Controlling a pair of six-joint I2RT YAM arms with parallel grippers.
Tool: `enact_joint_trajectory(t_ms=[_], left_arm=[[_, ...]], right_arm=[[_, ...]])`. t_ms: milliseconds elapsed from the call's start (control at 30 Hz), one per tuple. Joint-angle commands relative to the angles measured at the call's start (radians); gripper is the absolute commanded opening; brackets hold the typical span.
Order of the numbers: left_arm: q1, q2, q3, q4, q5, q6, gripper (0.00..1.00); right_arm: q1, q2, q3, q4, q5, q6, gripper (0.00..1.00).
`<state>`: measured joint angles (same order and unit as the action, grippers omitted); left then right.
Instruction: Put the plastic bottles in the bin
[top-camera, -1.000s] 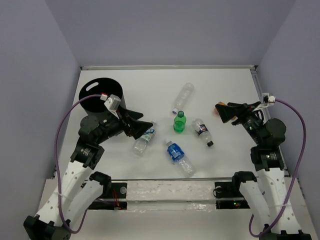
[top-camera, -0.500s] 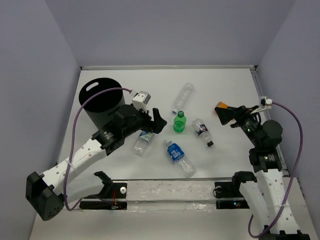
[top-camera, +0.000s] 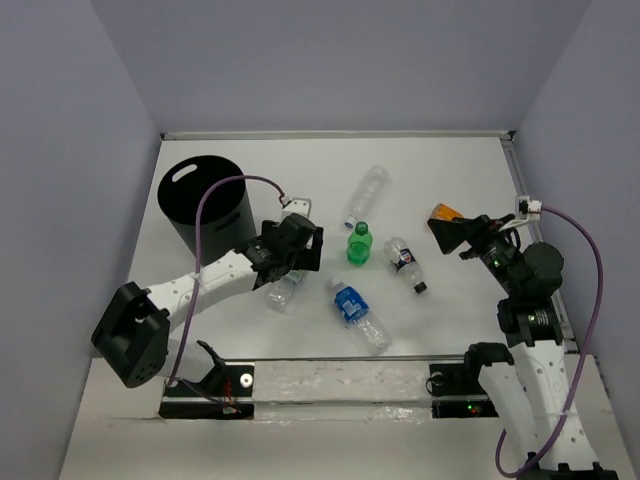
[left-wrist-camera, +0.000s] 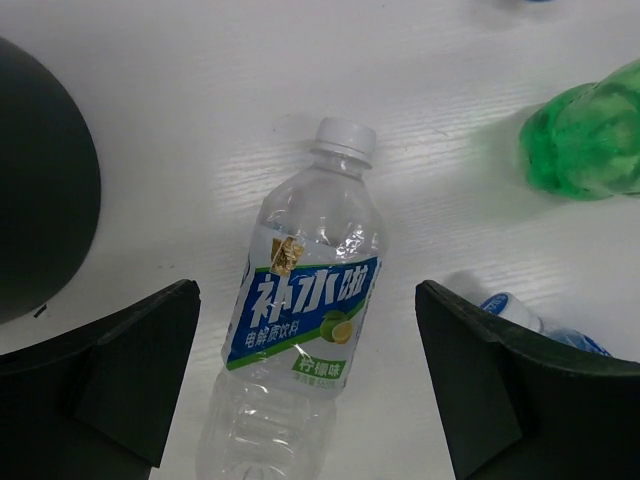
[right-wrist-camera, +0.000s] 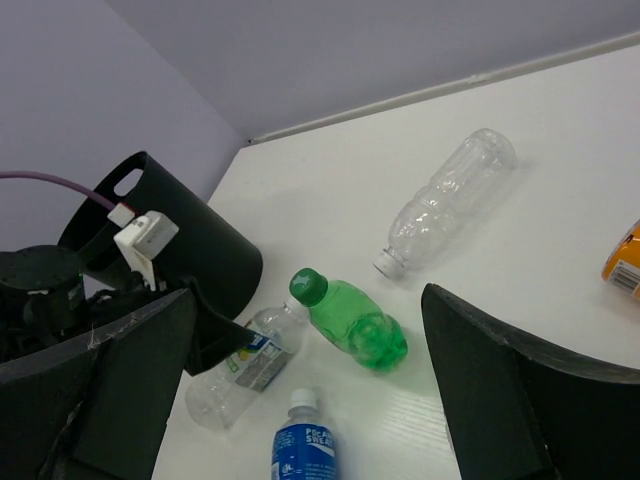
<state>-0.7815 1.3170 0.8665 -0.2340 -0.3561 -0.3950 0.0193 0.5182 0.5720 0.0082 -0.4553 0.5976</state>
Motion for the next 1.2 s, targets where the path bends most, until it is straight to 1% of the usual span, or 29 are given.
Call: enact_joint_trajectory(t_ms=[0,267,333,367,433,467,500,567,600,667,700,767,800,900,933,967,1000,1067,1100,1133,1167], left_arm=[[-0.002,0.054,0.019,-0.008,-0.006,-0.004,0.99],[-0.002,0.160,0.025,0.001,0.026,-0.005,0.99],[-0.001,0.191,0.038,0.001,0.022,-0.010,0.97],[-0.001,0.198,0.048,-0.002,0.025,-0.010,0.94],[-0.001,0.223,0.071,-0.027,0.010,-0.013,0.83],[-0.001,0.223,0.072,-0.027,0.006,-0.013,0.83],[0.001,0.222,0.072,-0.025,0.003,-0.012,0.72],[-0.001,0.214,0.077,-0.031,-0.007,-0.011,0.64],[-0.001,0.197,0.077,-0.033,-0.012,-0.015,0.53],[-0.001,0.165,0.081,-0.039,-0.018,-0.019,0.45],[-0.002,0.116,0.088,-0.048,-0.011,-0.022,0.41],[-0.002,0.047,0.101,-0.051,0.009,-0.021,0.40],[-0.002,-0.035,0.117,-0.056,0.020,-0.019,0.39],[-0.002,-0.162,0.202,-0.054,0.037,-0.001,0.39],[-0.002,-0.230,0.228,-0.036,0.037,0.010,0.40],[-0.002,-0.261,0.274,-0.015,0.025,0.022,0.40],[-0.002,-0.306,0.329,0.017,-0.024,0.050,0.41],[-0.001,-0.334,0.367,0.062,-0.105,0.109,0.42],[-0.001,-0.346,0.373,0.097,-0.148,0.110,0.43],[0.007,-0.360,0.379,0.176,-0.191,0.175,0.46],[0.019,-0.360,0.388,0.218,-0.281,0.211,0.47]], right_arm=[[-0.004,-0.020,-0.009,0.026,-0.020,-0.013,1.00],[-0.004,-0.015,-0.012,0.029,-0.036,-0.010,1.00],[-0.004,-0.009,-0.014,0.030,-0.029,-0.009,1.00],[-0.004,-0.009,-0.014,0.029,-0.028,-0.005,1.00],[-0.004,-0.012,-0.014,0.030,-0.032,-0.009,1.00],[-0.004,-0.015,-0.015,0.030,-0.033,-0.009,1.00],[-0.004,-0.014,-0.017,0.030,-0.033,-0.007,1.00],[-0.004,-0.011,-0.017,0.029,-0.031,-0.007,1.00],[-0.004,-0.010,-0.015,0.029,-0.034,-0.005,1.00],[-0.004,-0.014,-0.014,0.029,-0.037,-0.004,1.00],[-0.004,-0.015,-0.014,0.029,-0.042,-0.004,1.00],[-0.004,-0.012,-0.014,0.032,-0.046,-0.002,1.00],[-0.004,-0.009,-0.012,0.033,-0.049,0.001,1.00],[-0.004,-0.014,-0.018,0.044,-0.060,0.011,1.00],[-0.004,-0.020,-0.020,0.047,-0.059,0.013,1.00],[-0.004,-0.023,-0.021,0.047,-0.057,0.013,1.00],[-0.004,-0.024,-0.020,0.046,-0.059,0.011,1.00],[-0.004,-0.023,-0.018,0.047,-0.065,0.010,1.00],[-0.004,-0.023,-0.017,0.049,-0.069,0.010,1.00],[-0.004,-0.026,-0.021,0.058,-0.077,0.008,1.00],[-0.004,-0.029,-0.029,0.073,-0.085,0.007,1.00]])
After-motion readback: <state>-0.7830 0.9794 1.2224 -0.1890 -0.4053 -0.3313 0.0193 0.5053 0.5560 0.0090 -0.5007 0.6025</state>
